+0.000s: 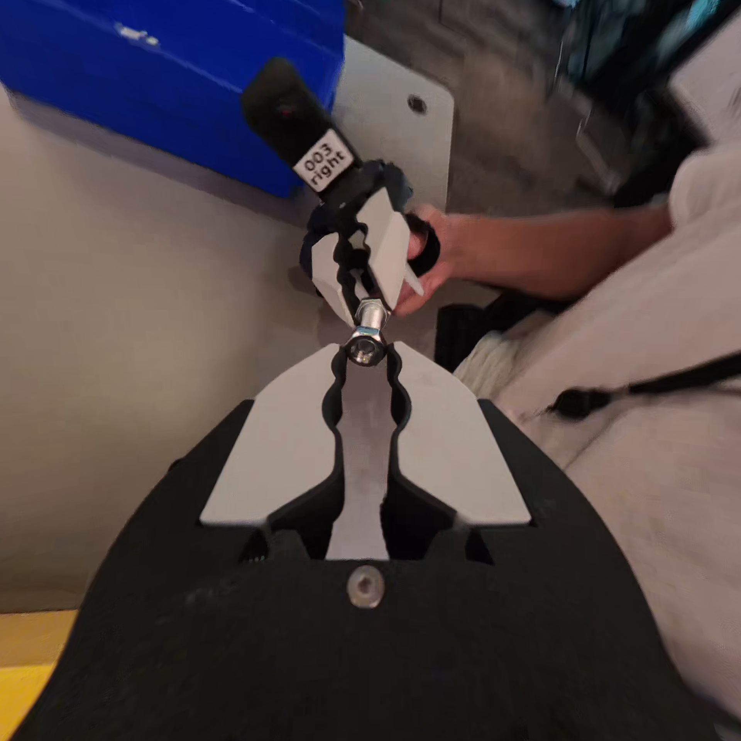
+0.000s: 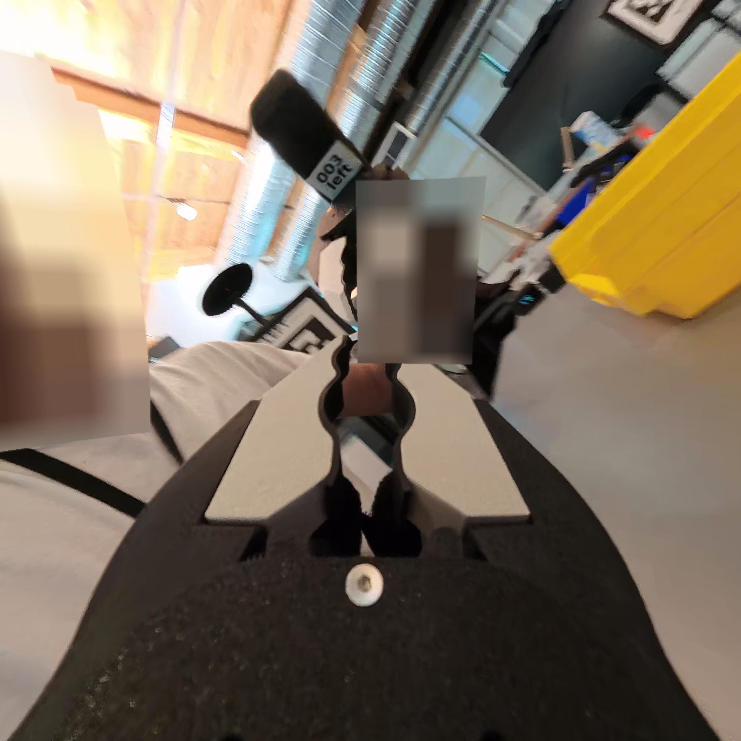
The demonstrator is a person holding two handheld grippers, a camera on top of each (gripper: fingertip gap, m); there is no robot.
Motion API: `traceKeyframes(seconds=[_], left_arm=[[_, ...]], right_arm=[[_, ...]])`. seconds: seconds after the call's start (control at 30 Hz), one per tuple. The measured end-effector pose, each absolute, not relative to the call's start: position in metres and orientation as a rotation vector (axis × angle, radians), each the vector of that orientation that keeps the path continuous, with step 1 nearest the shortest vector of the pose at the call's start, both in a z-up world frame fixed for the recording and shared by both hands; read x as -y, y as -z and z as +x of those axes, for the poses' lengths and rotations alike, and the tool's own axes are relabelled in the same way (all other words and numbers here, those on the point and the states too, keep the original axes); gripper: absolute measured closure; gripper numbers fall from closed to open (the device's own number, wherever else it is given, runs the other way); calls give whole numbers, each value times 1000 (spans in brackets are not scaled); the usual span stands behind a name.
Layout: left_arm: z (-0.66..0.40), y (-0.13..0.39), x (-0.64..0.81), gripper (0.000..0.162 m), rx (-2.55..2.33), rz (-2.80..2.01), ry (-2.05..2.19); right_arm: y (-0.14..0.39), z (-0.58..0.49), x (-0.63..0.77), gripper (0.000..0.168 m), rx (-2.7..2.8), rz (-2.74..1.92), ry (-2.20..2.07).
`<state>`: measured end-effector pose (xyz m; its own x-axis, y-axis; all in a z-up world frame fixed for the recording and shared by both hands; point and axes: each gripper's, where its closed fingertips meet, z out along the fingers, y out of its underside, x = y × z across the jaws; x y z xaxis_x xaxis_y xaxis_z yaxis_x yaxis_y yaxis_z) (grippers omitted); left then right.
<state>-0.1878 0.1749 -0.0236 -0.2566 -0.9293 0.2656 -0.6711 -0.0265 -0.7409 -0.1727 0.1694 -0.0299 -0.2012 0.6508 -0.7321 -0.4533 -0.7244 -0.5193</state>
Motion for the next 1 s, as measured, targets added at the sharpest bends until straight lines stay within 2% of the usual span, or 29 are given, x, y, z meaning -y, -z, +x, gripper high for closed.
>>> traceKeyframes(seconds=[0.2, 0.33, 0.4, 0.47, 0.57, 0.77, 1.0], left_arm=[[-187, 16, -176, 143, -2355, -1062, 698], [-181, 13, -179, 141, -2405, -931, 537], [-178, 8, -179, 120, -2371, -1012, 604], [-177, -1, -181, 111, -2271, -1147, 737], [-175, -8, -200, 110, -1944, -1472, 962], [-187, 12, -198, 105, -1287, -2073, 1610], [-188, 44, -192, 108, -825, -2396, 1848]], right_arm=[[21, -173, -165, 152, 182, -1232, -2165], [20, -168, -166, 152, 156, -1202, -2189], [18, -167, -166, 152, 164, -1200, -2169], [19, -166, -167, 152, 170, -1217, -2133], [24, -164, -172, 152, 191, -1287, -1996], [38, -161, -179, 153, 291, -1448, -1707], [54, -172, -178, 152, 404, -1568, -1564]])
